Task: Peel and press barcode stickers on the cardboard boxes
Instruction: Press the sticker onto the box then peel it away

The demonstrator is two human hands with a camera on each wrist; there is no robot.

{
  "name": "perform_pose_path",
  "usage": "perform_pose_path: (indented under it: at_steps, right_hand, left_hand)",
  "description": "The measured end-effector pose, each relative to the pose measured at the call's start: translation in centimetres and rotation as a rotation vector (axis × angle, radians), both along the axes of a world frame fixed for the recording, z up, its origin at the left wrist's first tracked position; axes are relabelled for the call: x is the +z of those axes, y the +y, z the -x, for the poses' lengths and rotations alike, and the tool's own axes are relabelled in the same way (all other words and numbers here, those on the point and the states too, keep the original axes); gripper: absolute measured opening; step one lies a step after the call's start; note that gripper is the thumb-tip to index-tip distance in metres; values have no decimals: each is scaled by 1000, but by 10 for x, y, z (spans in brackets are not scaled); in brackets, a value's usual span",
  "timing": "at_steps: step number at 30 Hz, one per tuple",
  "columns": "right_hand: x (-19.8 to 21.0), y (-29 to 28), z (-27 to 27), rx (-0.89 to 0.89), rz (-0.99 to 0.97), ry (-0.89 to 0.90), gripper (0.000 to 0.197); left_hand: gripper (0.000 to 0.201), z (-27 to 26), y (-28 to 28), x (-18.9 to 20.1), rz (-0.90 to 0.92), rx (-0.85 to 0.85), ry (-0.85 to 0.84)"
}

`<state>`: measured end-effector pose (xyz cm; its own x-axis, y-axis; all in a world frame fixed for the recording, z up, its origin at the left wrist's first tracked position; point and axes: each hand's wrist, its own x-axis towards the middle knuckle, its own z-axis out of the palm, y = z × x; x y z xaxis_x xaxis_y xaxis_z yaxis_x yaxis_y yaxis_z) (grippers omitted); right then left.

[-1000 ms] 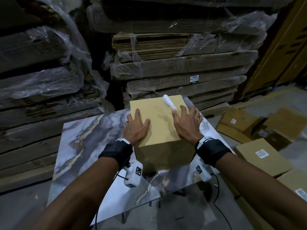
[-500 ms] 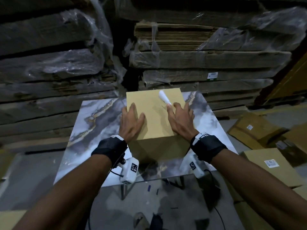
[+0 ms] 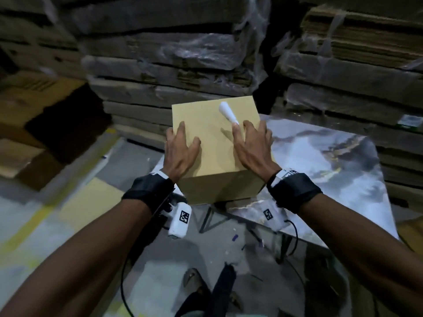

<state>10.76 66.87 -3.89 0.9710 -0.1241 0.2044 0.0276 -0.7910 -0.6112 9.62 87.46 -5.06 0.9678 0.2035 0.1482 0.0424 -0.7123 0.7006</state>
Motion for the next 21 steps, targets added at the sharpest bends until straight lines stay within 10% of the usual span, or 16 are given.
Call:
perform_pose_path:
  at_steps: [21]
  right_hand:
    - [-23,264,-4,451,44,-24,35]
  left_hand:
    - [76,88,230,-39,52,543,35]
